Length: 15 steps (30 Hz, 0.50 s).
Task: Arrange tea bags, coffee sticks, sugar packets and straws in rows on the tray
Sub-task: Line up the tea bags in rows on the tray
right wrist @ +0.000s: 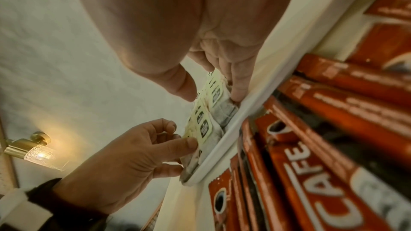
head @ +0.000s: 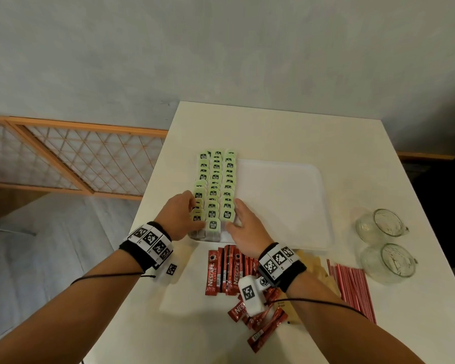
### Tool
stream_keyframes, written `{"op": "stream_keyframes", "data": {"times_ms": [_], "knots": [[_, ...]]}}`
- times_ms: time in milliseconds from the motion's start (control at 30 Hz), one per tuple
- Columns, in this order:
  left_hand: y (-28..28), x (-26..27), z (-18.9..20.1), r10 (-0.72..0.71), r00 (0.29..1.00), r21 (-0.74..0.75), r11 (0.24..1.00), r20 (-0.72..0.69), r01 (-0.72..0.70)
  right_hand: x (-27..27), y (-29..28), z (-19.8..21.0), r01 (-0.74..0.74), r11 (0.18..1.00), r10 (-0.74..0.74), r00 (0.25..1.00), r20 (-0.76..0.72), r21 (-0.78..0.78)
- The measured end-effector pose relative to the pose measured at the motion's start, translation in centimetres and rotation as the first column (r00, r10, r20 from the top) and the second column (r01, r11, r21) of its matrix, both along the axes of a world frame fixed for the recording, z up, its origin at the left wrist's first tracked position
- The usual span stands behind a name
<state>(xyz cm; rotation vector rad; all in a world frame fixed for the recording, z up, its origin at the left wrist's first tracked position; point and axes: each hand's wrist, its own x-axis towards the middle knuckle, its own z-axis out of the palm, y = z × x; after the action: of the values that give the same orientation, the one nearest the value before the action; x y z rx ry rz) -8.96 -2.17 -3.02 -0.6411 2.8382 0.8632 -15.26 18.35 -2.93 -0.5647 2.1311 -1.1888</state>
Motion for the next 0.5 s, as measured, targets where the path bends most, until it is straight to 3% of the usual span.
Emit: {"op": "stream_keyframes", "data": {"times_ms": [300, 500], "knots": [[0.0, 0.5, 0.7, -0.001, 0.997, -0.028, 1.000, -0.072, -0.001, 0.0, 0.7, 1.1, -0.002, 1.000, 0.002, 1.000, -0.005, 0.020], [2.2, 1.3, 2.4, -0.110, 0.983, 0.044, 0.992, -0.149, 0.118, -1.1, 3.8, 2.6, -0.081, 0.996, 0.083, 0.992, -0.092, 0.028]]}}
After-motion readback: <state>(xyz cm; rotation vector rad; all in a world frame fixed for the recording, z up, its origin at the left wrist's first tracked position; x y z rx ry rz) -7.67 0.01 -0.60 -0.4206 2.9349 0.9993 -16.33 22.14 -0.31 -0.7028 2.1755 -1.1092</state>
